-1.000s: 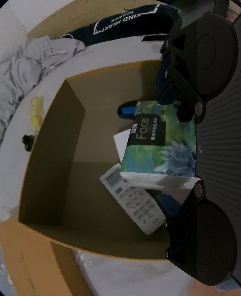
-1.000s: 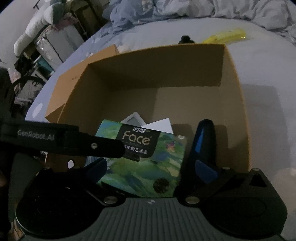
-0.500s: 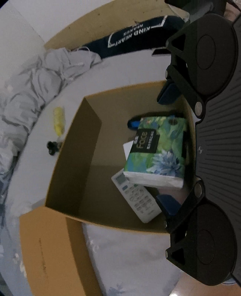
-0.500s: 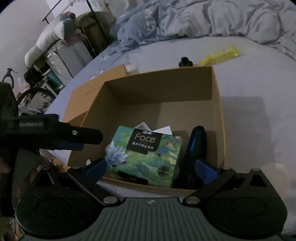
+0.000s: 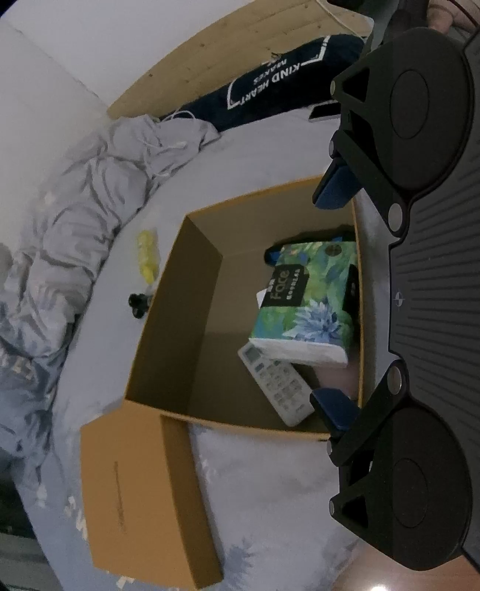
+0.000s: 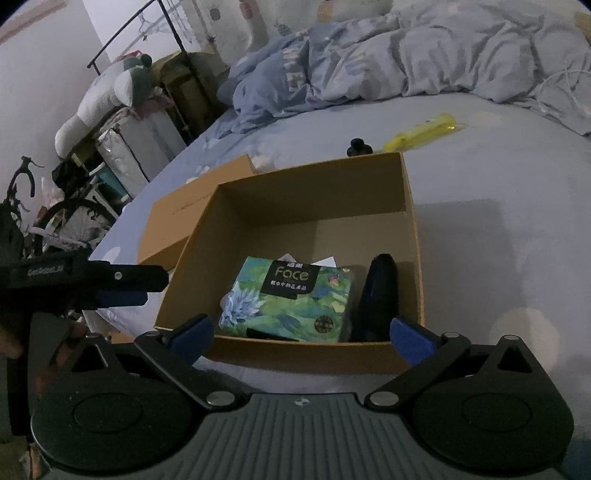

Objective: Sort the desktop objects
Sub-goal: 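Withdraw the left tool from the box toward the black tripod stick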

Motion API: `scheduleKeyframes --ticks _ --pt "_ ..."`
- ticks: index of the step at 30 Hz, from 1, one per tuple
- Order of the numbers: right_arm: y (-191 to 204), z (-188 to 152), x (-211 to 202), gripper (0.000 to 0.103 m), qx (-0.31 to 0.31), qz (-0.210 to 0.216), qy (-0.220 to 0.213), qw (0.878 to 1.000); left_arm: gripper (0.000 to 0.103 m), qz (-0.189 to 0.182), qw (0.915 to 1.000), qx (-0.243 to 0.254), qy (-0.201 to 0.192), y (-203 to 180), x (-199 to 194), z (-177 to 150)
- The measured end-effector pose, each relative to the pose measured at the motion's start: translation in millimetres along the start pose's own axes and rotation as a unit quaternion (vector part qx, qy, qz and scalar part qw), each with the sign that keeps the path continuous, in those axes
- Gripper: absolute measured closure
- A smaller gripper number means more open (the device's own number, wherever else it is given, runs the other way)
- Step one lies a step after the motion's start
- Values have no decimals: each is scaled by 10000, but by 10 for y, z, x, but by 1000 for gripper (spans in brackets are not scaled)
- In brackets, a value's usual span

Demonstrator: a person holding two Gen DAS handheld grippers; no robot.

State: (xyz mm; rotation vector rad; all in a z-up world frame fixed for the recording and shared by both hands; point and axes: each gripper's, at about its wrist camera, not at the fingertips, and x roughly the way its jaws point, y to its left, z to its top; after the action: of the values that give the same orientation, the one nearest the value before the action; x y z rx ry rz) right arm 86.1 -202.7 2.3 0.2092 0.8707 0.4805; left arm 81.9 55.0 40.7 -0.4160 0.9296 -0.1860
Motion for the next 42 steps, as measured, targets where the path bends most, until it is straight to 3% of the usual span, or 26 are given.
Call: scheduleKeyframes --ticks 17,32,42 --pt "128 86 -473 0 -129 -51 -414 9990 0 94 9974 426 -565 -115 -523 -27" --pt "183 405 -655 0 -232 0 -711 9972 0 -1 9964 566 -639 -134 -661 398" --pt "136 639 -546 0 -188 55 -707 9973 0 -87 9964 519 -669 -212 -591 646"
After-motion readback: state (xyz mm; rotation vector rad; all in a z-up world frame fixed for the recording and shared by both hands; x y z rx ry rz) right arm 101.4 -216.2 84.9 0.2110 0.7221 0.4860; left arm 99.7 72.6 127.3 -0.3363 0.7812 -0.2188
